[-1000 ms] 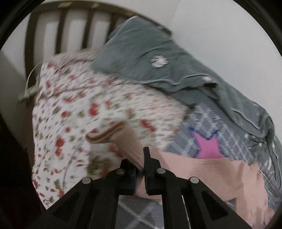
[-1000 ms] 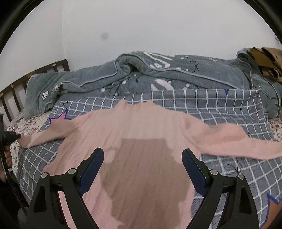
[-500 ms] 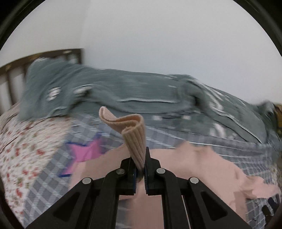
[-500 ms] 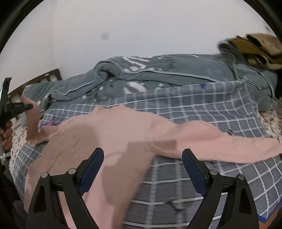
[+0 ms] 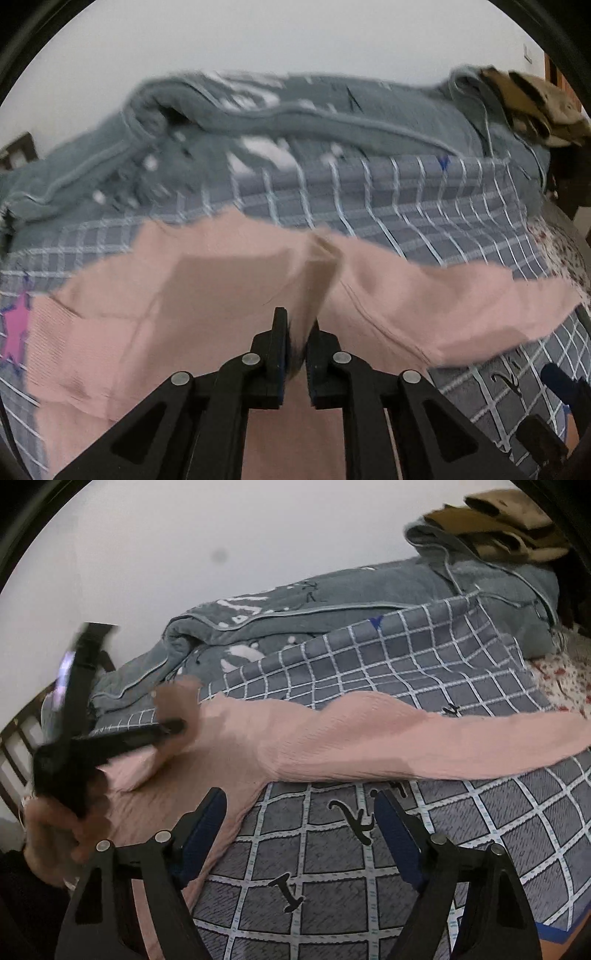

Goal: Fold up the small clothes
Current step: 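Fold the held sleeve across the sweater body with the left tool, release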

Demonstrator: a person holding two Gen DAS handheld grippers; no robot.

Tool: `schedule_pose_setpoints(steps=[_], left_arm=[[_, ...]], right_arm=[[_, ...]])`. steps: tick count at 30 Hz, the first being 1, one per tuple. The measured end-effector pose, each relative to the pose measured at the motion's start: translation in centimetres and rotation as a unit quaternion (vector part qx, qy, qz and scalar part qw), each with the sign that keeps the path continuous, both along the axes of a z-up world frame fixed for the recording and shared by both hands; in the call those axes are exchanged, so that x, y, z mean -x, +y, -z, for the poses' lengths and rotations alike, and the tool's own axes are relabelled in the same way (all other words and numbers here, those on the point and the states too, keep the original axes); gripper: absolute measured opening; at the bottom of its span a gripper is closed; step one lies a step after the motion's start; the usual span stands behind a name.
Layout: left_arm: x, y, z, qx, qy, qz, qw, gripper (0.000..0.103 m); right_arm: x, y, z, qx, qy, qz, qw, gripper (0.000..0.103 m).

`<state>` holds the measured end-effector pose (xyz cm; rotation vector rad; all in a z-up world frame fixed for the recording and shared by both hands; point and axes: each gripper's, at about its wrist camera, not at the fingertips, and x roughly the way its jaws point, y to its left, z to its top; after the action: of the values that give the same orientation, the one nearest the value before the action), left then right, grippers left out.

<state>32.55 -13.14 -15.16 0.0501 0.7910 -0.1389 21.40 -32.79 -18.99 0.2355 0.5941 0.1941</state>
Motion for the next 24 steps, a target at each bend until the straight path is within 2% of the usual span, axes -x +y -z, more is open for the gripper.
schedule_pose_setpoints(steps=[1,2,3,6,9,12,17,21,24], left_arm=[[-0.2,0.0,0.7,0.006,0.018,0.001,0.9998,0.022],[-0.2,0.1,1.0,0.011,0.029,0.001,0.9995,0.026],[0.0,0.5,1.0,0.018,0.031,0.0,0.9994,0.036],[0.9,2.3,-0.1,0.029,0.006,-0.008,0.9995,0.063],[1.6,5.7,-1.5,0.018,-0.025,-0.032,0.999,0.065],[1.7,9.3,-1.9,0.019,-0.027,-0.054,0.998,0.065],[2.7,17.9,-0.7,0.017,-0.021,-0.134,0.9906,0.065],[3.7,25.0,0.9,0.049,-0.014,-0.195,0.9795,0.065],[3.5,28.7,1.9,0.086,0.004,-0.222,0.9712,0.065]], right_arm=[[0.0,0.3,0.0,0.005,-0.002,-0.003,1.0,0.082],[0.1,0.5,-0.1,0.011,-0.003,-0.007,1.0,0.082],[0.2,0.8,-0.1,0.016,-0.005,-0.01,1.0,0.082],[0.4,1.1,-0.1,0.024,-0.008,-0.01,1.0,0.082],[0.2,1.3,0.1,0.026,-0.005,-0.011,1.0,0.082],[0.1,1.5,0.3,0.027,-0.004,-0.007,1.0,0.082],[0.0,2.3,0.5,0.04,-0.005,-0.007,0.999,0.082],[0.0,3.3,0.6,0.053,-0.007,-0.012,0.998,0.08],[-0.2,4.0,0.0,0.036,-0.014,-0.025,0.999,0.075]])
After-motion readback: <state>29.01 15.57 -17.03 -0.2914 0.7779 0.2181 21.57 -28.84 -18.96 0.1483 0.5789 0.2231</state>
